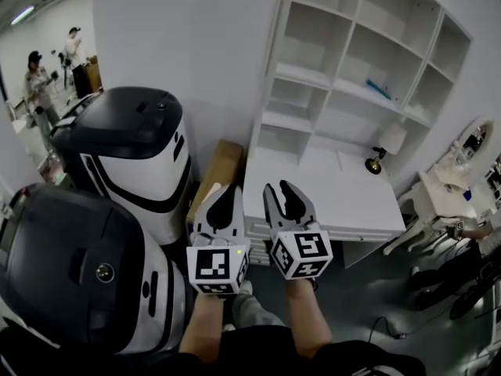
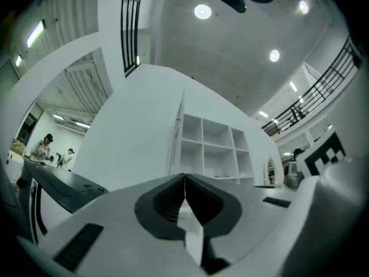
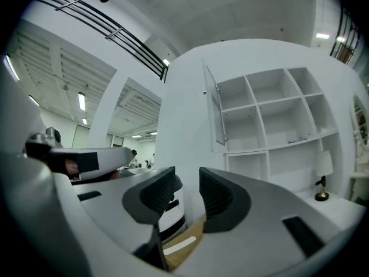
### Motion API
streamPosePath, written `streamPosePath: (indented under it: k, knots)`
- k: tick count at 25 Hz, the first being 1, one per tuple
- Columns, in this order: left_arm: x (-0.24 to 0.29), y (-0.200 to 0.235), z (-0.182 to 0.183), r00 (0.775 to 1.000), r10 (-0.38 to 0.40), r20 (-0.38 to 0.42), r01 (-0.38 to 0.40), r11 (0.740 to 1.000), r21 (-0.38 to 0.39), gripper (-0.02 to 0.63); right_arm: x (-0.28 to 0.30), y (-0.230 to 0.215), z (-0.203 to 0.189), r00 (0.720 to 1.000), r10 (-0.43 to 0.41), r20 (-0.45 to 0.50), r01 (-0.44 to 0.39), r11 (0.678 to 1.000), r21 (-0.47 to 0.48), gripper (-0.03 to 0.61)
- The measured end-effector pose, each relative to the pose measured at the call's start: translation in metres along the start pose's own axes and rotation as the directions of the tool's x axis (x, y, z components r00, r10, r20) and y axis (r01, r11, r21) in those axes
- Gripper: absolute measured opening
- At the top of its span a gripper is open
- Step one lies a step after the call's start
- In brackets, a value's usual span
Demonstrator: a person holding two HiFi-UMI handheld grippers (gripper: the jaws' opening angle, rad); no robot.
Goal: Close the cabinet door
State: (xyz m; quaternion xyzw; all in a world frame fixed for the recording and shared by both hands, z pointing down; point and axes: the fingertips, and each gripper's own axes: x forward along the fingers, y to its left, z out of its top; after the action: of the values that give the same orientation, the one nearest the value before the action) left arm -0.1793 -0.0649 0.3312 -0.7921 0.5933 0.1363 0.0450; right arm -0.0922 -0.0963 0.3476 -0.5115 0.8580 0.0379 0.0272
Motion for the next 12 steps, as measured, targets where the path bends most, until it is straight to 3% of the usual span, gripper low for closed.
streamPosePath:
  k: [12]
  knots:
    - [0.096, 0.008, 0.034, 0.984, -0.148, 0.096, 0.138, 0.985, 0.103, 0.014, 0.074, -0.040, 0.021, 0.995, -0.032, 0.091, 0.034, 0.999, -0.020, 0.127]
